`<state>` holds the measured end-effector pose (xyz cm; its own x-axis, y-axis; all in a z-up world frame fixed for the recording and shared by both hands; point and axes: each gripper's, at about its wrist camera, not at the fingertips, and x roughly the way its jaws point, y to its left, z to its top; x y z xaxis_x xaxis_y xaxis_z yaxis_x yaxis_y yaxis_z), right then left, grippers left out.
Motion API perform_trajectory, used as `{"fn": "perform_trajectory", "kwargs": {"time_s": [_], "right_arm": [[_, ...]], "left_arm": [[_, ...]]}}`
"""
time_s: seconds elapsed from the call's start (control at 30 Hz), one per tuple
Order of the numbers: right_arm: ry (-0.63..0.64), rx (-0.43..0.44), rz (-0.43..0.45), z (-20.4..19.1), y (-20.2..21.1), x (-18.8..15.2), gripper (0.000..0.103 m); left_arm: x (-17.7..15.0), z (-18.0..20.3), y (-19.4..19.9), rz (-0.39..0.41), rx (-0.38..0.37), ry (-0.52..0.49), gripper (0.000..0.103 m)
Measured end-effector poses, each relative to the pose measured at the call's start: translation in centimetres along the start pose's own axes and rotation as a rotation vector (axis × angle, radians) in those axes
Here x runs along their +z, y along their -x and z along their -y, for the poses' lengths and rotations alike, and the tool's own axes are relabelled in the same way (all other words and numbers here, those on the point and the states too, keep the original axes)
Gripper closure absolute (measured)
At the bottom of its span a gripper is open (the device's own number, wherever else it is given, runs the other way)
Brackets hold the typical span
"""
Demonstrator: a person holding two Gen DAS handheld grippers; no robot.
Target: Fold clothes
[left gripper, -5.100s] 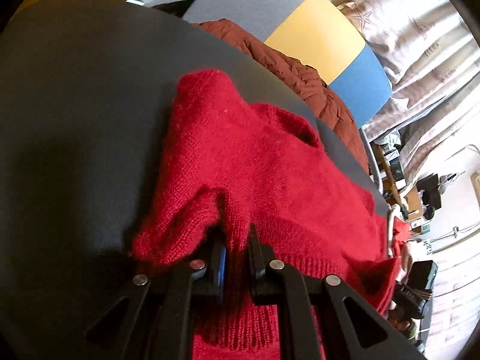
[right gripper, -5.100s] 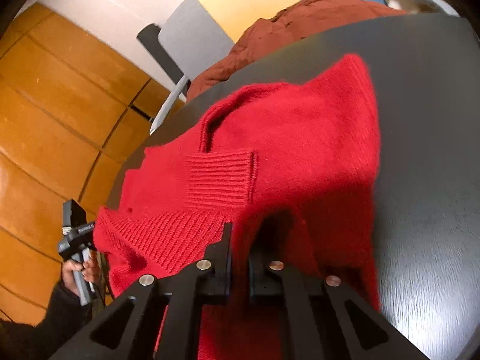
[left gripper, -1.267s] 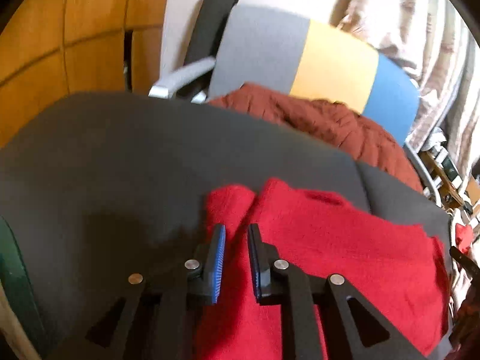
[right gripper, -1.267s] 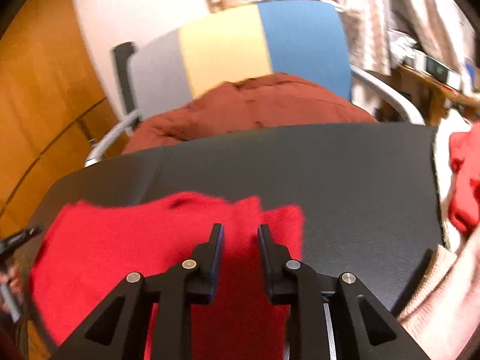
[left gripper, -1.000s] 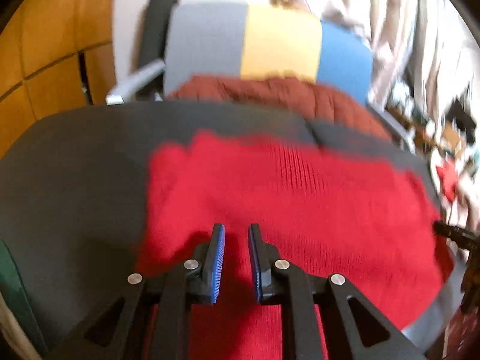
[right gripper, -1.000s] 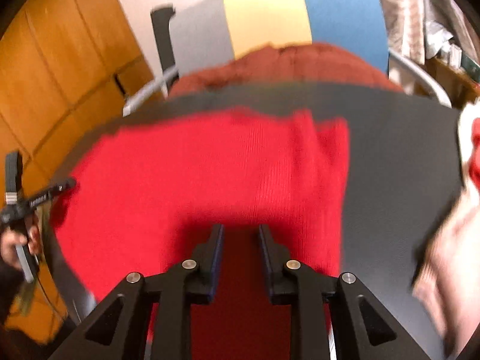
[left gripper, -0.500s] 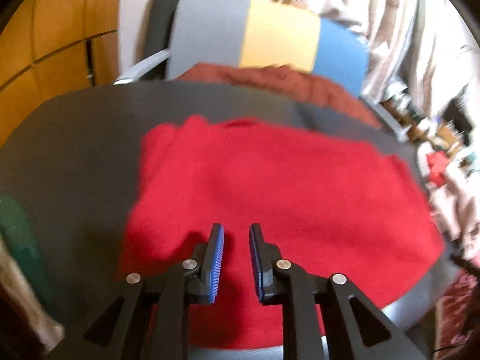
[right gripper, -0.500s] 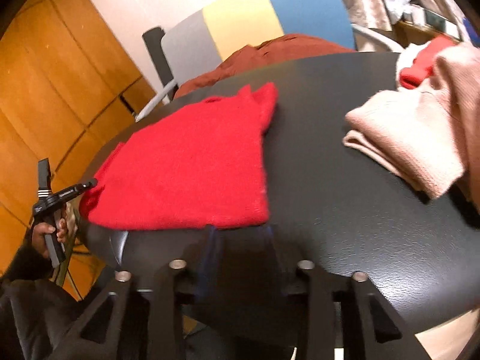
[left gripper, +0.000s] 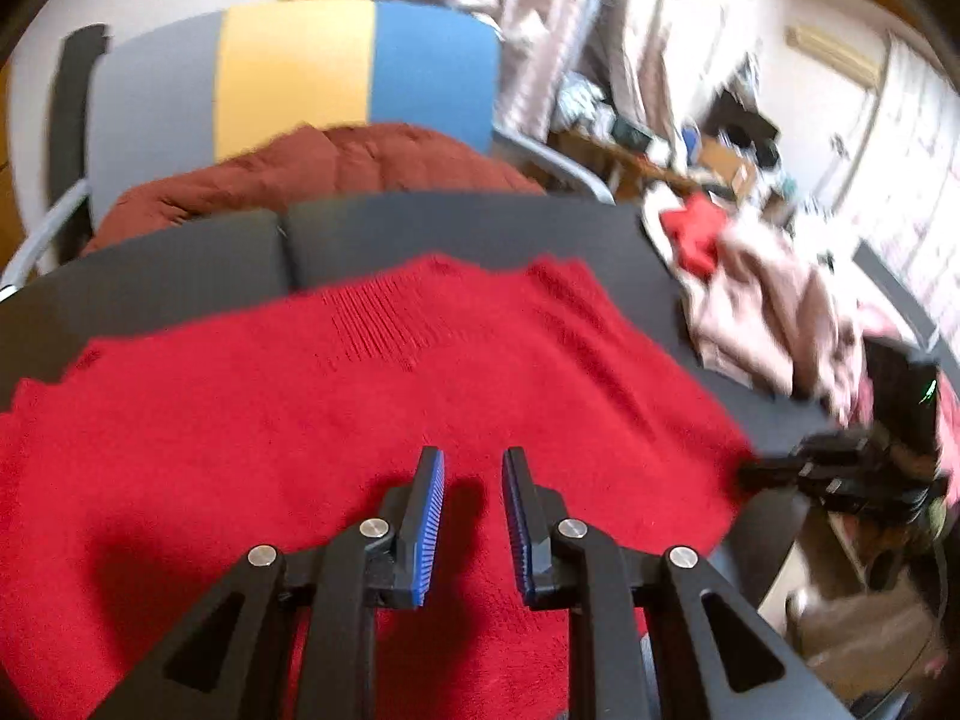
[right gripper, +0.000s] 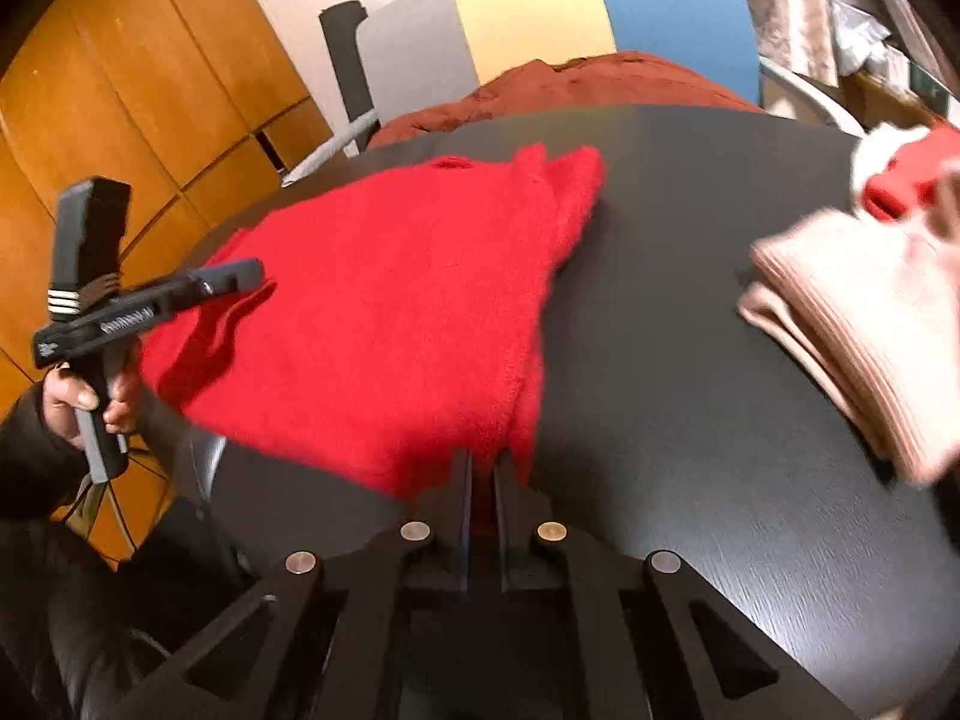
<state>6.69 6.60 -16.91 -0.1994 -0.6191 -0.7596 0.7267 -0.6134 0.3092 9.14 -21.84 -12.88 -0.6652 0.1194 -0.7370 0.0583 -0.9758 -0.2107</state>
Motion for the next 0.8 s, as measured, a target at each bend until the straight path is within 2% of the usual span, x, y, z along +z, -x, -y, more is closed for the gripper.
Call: {"fn": "perform_trajectory", "kwargs": {"time_s": [0.07, 0.17, 0.27, 0.3, 0.4, 0.5, 0.63, 0.8], "right_arm": [[-0.018, -0.031, -0.028, 0.9, 0.5, -1.7, 0.097], [-0.072, -0.013, -0.011, 1.5, 1.5, -3.3, 0.097], [-0.093, -0.026, -0.043, 1.7, 2.2, -3.1, 0.087], [-0.096, -0.043, -0.052, 1.8, 2.6, -3.0, 0.079], [-0.107, -0.052, 0.052, 1.3, 4.9, -0.7, 0.078], [-0.057, -0.07, 0.155, -0.8, 5.0, 3.0, 0.078], [0.046, -0.102, 0.2, -4.6, 0.4, 8.2, 0.076], [0.078, -0.204, 0.15, -6.5, -7.6, 11.4, 0.076]], "left_arm": [[-1.4, 0.0, -1.2, -0.06, -0.007, -0.002, 0.084], [-3.0, -0.4, -0.9, -0.04, -0.026, 0.032, 0.084], [-3.4, -0.6, -0.4, -0.03, -0.03, 0.053, 0.083], [-3.4, -0.7, -0.2, -0.024, -0.035, 0.064, 0.083], [-3.3, -0.6, 0.5, 0.008, -0.041, 0.083, 0.082], [-3.3, -0.3, 0.8, 0.028, -0.04, 0.085, 0.081], [-4.1, -0.2, 0.5, 0.013, -0.033, 0.099, 0.081], [-6.3, -1.0, 0.6, -0.006, -0.033, 0.146, 0.081]]}}
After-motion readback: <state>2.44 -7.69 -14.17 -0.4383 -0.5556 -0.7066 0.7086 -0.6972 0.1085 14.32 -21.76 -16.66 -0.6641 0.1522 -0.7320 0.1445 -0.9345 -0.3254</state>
